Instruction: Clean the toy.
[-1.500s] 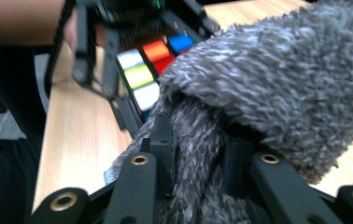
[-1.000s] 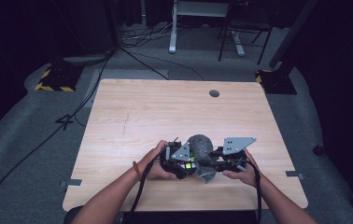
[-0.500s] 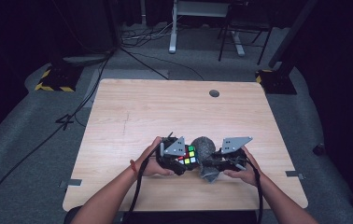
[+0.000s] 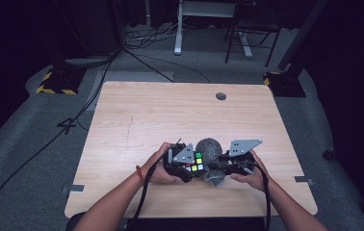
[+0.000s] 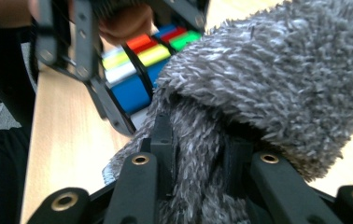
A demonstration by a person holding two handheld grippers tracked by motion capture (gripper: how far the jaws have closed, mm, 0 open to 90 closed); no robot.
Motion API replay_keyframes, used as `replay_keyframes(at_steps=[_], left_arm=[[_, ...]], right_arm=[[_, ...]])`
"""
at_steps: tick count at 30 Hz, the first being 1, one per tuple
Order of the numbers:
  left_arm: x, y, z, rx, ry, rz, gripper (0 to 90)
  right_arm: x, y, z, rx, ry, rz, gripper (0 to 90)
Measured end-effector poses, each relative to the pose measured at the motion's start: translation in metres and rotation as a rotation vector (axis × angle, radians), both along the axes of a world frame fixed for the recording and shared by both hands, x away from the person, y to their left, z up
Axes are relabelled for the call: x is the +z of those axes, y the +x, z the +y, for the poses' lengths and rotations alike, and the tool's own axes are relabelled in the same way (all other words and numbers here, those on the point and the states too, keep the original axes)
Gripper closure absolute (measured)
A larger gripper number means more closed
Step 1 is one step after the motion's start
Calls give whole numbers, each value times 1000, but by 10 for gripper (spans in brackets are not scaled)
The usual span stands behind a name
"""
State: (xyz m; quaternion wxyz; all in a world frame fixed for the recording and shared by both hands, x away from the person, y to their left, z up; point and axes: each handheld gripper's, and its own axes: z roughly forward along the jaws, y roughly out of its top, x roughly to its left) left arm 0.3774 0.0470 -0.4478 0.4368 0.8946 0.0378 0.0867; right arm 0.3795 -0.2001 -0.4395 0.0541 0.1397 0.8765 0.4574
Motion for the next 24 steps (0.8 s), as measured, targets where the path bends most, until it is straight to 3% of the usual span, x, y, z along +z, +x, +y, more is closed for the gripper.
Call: replay_keyframes(at_steps=[5, 10, 13, 18, 20, 24], left_arm=[[2, 0, 2, -1, -25, 2, 333], [4, 2, 4, 5, -39, 5, 334], [1, 5, 5, 17, -34, 21, 334], [-1, 3, 1, 3, 7, 1, 333], [-3, 1, -2, 1, 31, -14, 333], [-5, 1, -5, 4, 40, -6, 333]], right_arm=[[-11, 5, -3, -8, -70, 30, 722], [-15, 5, -1, -5, -74, 36, 722], [-7, 0, -1, -5, -38, -4, 722], [3, -5, -3, 22, 65, -27, 722], [6, -6, -2, 31, 87, -37, 721], [8, -6, -1, 30, 101, -34, 722]])
